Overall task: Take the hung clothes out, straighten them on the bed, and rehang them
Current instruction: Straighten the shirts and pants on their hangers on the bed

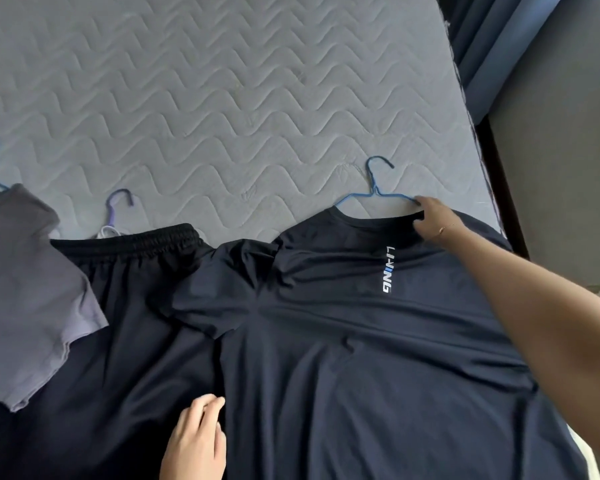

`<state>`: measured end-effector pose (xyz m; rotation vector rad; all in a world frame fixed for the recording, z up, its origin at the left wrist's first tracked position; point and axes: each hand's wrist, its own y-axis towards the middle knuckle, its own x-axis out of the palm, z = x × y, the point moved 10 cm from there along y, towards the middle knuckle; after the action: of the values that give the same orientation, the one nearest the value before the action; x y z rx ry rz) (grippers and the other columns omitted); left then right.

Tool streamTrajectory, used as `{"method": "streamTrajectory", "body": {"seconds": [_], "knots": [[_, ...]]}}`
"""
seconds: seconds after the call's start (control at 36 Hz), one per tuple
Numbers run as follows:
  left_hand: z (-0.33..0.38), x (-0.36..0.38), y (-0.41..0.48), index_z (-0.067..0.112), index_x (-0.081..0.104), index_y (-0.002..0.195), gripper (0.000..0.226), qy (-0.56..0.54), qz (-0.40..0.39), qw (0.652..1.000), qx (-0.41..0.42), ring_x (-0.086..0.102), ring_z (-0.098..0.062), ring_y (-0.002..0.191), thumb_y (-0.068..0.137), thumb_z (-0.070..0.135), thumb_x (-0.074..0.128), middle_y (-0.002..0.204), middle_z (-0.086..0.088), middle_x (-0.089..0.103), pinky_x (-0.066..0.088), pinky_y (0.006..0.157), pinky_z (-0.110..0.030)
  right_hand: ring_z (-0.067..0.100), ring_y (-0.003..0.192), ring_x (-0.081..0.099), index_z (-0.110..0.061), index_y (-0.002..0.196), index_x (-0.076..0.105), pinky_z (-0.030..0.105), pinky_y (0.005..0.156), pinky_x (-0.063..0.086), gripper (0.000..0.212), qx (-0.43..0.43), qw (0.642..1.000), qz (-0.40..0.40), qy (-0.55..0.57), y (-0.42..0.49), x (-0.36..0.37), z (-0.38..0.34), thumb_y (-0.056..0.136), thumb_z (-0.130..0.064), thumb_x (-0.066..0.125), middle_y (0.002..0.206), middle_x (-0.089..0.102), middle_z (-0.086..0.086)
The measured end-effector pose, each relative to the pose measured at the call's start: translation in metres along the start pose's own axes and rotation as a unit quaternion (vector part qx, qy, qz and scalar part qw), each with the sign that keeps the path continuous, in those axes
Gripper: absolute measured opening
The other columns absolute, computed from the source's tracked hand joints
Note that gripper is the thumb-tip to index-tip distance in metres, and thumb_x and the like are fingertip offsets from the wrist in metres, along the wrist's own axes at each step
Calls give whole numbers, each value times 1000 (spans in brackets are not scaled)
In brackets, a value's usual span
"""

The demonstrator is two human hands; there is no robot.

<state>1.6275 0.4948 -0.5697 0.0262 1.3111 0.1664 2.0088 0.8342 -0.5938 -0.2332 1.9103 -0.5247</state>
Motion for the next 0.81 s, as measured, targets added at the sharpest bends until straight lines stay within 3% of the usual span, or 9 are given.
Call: {"method": "streamTrajectory", "body": {"seconds": [0.22, 0.33, 0.39, 0.47, 0.58, 0.64, 0.67, 0.75, 0.81], "knots": [[5, 4, -9, 18, 53, 104, 39, 25, -44, 998, -40, 45, -14, 86, 70, 21, 33, 106, 5, 51, 41, 78, -31, 41, 118, 50, -1, 119, 59, 45, 98, 43, 28, 12, 996, 88, -21, -4, -13, 12, 95, -17, 55, 125, 55, 24], [4, 14, -18, 15, 50, 110, 44, 25, -136, 989, -43, 46, -14, 95, 69, 20, 36, 113, 2, 53, 34, 88, -33, 42, 110, 54, 0, 112, 63, 42, 91, 43, 27, -2, 996, 94, 7, -19, -23, 12, 95, -20, 56, 120, 58, 26], [3, 17, -21, 18, 52, 110, 44, -4, -193, 980, -54, 48, -10, 98, 67, 18, 55, 115, 4, 56, 40, 86, -27, 41, 108, 56, 0, 109, 65, 41, 88, 44, 26, -11, 995, 90, 29, -29, -33, 10, 94, -21, 59, 118, 61, 25], [-1, 12, -26, 21, 63, 108, 63, -43, -266, 957, -108, 61, -5, 100, 49, 10, 83, 115, 9, 64, 50, 74, -14, 35, 96, 60, -1, 103, 68, 34, 77, 40, 26, -33, 994, 68, 81, -49, -49, 3, 92, -24, 62, 108, 67, 23], [5, -19, -25, 21, 42, 136, 47, -65, -280, 945, -154, 43, -7, 129, 91, 9, 45, 144, 14, 38, 39, 101, -19, 25, 76, 52, -4, 99, 68, 22, 65, 43, 24, -63, 987, 45, 142, -89, -82, -21, 91, -26, 65, 94, 64, 19], [9, -37, -23, 22, 38, 137, 45, -70, -279, 944, -163, 41, -7, 129, 94, 11, 37, 144, 14, 36, 39, 100, -19, 20, 61, 47, -9, 97, 67, 6, 46, 37, 18, -92, 982, 54, 154, -111, -107, -41, 90, -26, 66, 87, 59, 13], [12, -47, -22, 21, 39, 136, 44, -72, -276, 945, -162, 43, -7, 128, 94, 11, 37, 143, 14, 38, 39, 99, -19, 14, 57, 47, -12, 96, 66, 4, 43, 36, 15, -101, 980, 62, 158, -122, -119, -50, 90, -26, 66, 82, 58, 10], [12, -80, -30, 23, 43, 131, 39, -74, -281, 943, -164, 47, -9, 121, 94, 11, 37, 139, 14, 42, 41, 96, -21, -2, 51, 54, -19, 91, 66, 1, 44, 35, 11, -108, 970, 107, 188, -157, -159, -69, 89, -30, 66, 61, 63, -12], [6, -101, -38, 25, 43, 129, 38, -75, -279, 942, -169, 49, -10, 118, 94, 13, 37, 137, 16, 42, 43, 92, -22, -6, 51, 54, -26, 85, 67, 1, 45, 36, 9, -106, 962, 132, 213, -185, -182, -83, 88, -34, 66, 59, 61, -27]]}}
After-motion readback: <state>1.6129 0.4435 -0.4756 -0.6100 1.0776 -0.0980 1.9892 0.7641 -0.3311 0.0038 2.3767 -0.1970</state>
